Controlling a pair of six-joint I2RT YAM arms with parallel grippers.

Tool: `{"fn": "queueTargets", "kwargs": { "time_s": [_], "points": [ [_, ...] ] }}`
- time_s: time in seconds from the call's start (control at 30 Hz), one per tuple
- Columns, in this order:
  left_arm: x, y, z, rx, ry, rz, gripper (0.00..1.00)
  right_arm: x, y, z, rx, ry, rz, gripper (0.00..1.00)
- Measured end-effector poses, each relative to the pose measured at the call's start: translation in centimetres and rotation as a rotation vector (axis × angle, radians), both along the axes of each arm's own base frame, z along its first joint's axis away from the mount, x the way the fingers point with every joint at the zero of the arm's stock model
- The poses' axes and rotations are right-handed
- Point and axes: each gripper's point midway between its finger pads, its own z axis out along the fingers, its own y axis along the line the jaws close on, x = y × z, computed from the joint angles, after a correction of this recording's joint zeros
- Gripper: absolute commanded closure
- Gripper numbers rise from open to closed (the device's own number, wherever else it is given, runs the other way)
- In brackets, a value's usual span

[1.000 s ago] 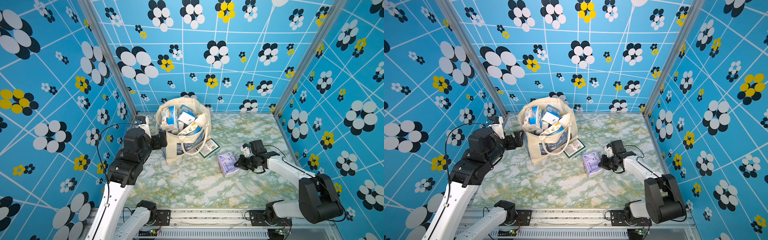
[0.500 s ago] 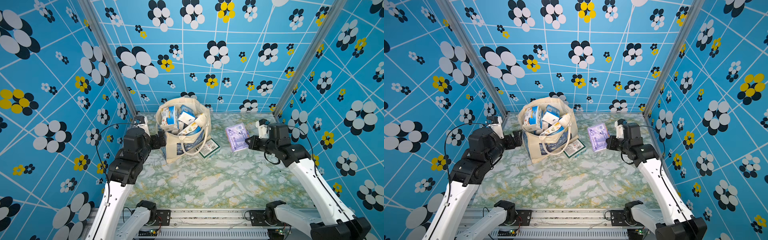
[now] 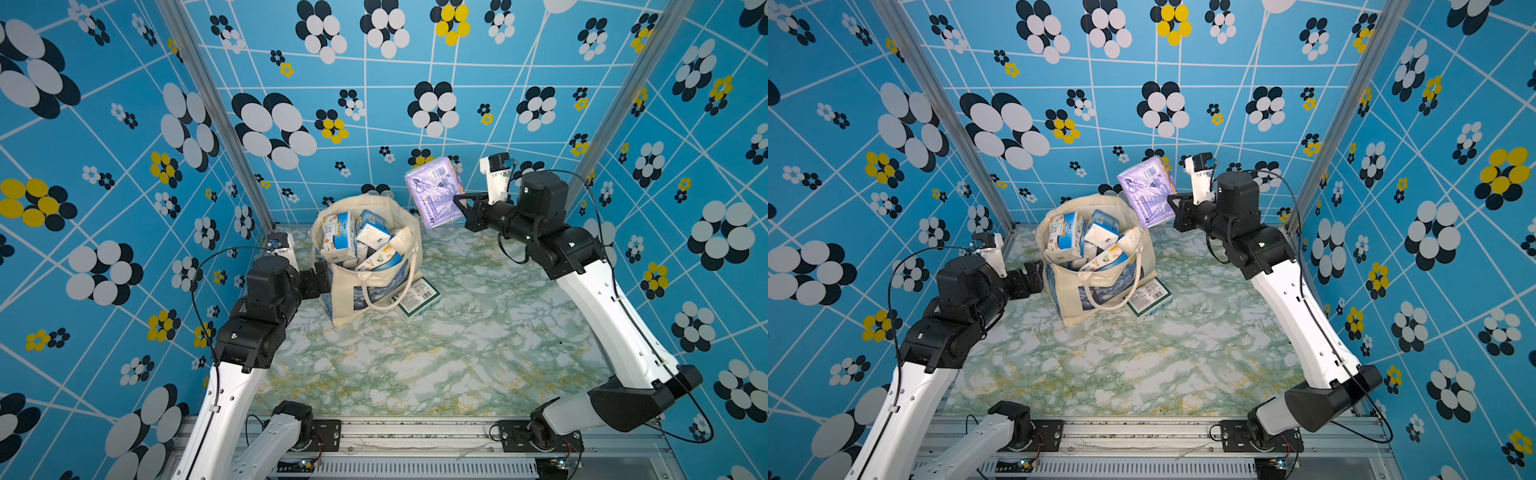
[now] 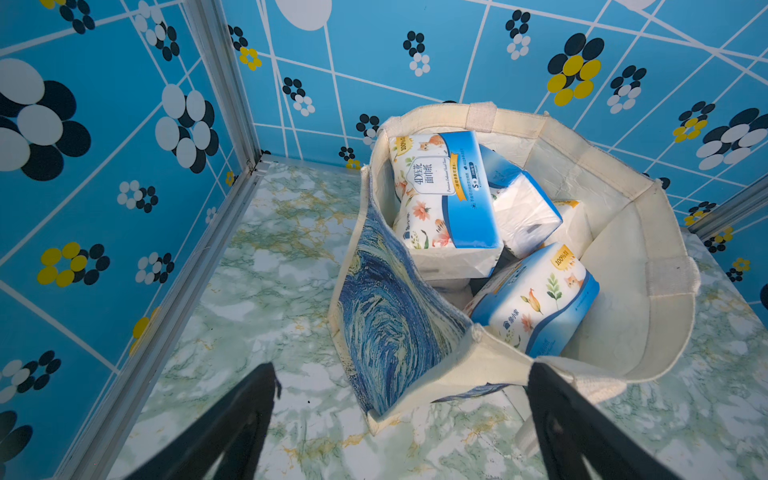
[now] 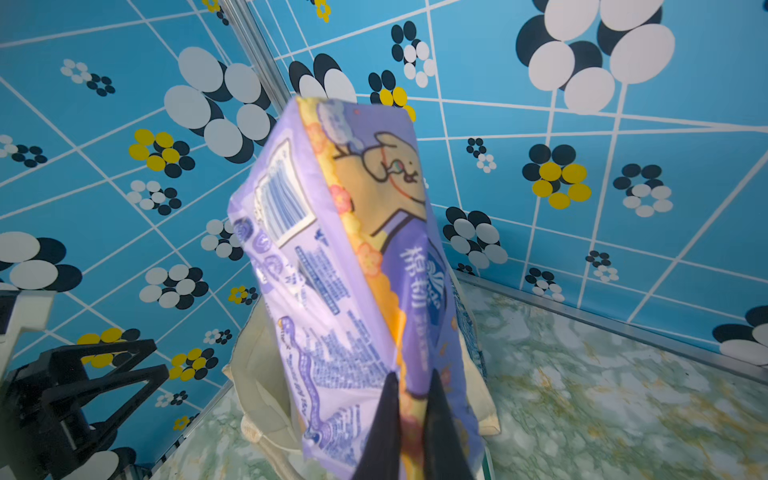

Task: Put tissues into the canvas bag
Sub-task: Place the pack of facial tissues in the canvas bag.

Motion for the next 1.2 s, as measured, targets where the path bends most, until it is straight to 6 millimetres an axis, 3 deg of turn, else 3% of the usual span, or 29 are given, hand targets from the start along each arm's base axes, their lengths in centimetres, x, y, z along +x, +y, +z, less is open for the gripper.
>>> {"fn": "queueTargets", "kwargs": {
  "time_s": [0.3, 0.47, 0.6, 0.83, 0.93, 1.2],
  "points": [
    [0.2, 0.2, -0.3, 0.004, 0.017, 0.008, 0.03, 4.5, 9.5, -5.1, -0.285, -0.157, 0.014, 1.0],
    [0.2, 0.5, -0.6, 0.009, 0.026, 0.016, 0.03, 6.7, 13.1, -7.4, -0.488, -0.283, -0.079, 1.0],
    [0.1, 0.9, -0.6, 0.012, 0.031, 0.027, 0.03, 8.8, 13.8, -9.3, -0.655, -0.351, -0.188, 1.0],
    [0.0, 1.4, -0.8, 0.024, 0.04, 0.041, 0.03, 11.7, 13.1, -12.7, -0.915, -0.389, -0.311, 1.0],
    [0.0, 1.6, -0.9, 0.027, 0.045, 0.043, 0.02, 12.0, 12.8, -14.0, -0.983, -0.381, -0.321, 1.0],
    [0.0, 1.6, -0.9, 0.022, 0.047, 0.039, 0.02, 11.4, 12.6, -14.9, -1.076, -0.365, -0.292, 1.0]
  ]
}}
